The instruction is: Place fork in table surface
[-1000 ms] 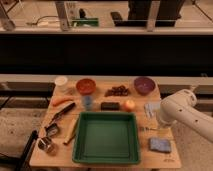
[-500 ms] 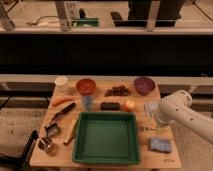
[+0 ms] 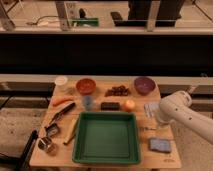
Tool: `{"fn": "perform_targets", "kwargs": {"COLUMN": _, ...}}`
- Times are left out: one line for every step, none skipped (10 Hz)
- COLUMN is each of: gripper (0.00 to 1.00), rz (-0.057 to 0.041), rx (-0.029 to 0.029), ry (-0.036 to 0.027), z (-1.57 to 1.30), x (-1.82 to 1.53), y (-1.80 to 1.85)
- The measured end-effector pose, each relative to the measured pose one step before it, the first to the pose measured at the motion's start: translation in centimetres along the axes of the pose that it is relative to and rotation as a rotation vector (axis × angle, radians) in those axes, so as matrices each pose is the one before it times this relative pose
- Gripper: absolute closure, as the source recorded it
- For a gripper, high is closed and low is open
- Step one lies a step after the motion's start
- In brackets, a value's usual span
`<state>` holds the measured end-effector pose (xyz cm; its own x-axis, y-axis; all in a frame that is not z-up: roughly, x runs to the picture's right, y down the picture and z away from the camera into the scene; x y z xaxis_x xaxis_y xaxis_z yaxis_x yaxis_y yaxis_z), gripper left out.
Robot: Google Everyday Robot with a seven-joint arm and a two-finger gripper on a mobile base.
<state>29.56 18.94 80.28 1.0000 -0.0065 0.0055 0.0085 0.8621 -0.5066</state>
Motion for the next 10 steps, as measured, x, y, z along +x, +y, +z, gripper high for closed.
{"fn": "perform_targets", "kwargs": {"gripper": 0.26, "rz": 0.00028, "rx": -0.00222, "ry": -0.00233, "z": 0.391, "x": 0.061, "y": -0.104}}
{"fn": "perform_targets", "kwargs": {"gripper": 0.37, "rz": 0.00188, "rx": -0.00159, "ry": -0.00248, "z": 0.347, "x": 0.137, "y": -0.128}}
{"fn": "perform_targets", "kwargs": {"gripper": 0.44, "rz": 0.0031, "rx": -0.00094, "ry": -0.0009, "z": 0.183, "x": 0.169, "y": -0.055}}
{"fn": "perform_targets", "kwargs": {"gripper": 0.47, "rz": 0.00274, "rx": -0.00185, "ry": -0.00135, "z": 0.227, "x": 0.123, "y": -0.046}}
{"fn": "perform_targets", "kwargs": {"gripper": 0.44, "rz": 0.00503, "rx": -0.00323, "ry": -0.00436, "z": 0.254, "x": 0.092, "y": -0.084}}
{"fn": "perform_targets", "kwargs": {"gripper": 0.4, "rz": 0.00132, "rx": -0.00358, "ry": -0.0026, "z": 0.149, "x": 0.014, "y": -0.024}}
{"fn": "perform_targets", "kwargs": {"gripper": 0.39, "rz": -0.00115, "rx": -0.00921, "ry": -0.00258, "z": 0.199, "x": -0.073, "y": 0.059}}
{"fn": "perform_targets", "kwargs": {"gripper": 0.39, "rz": -0.00237, "rx": -0.00592, "ry": -0.00291, "z": 0.155, "x": -0.131, "y": -0.026}}
{"fn": "perform_targets", "kwargs": {"gripper": 0.39, "rz": -0.00368, "rx": -0.00888, "ry": -0.00479, "z": 0.243, "x": -0.244, "y": 0.04}}
{"fn": "perform_targets", "kwargs": {"gripper": 0.39, "rz": -0.00302, "rx": -0.00746, "ry": -0.00488, "z": 0.263, "x": -0.232, "y": 0.017}}
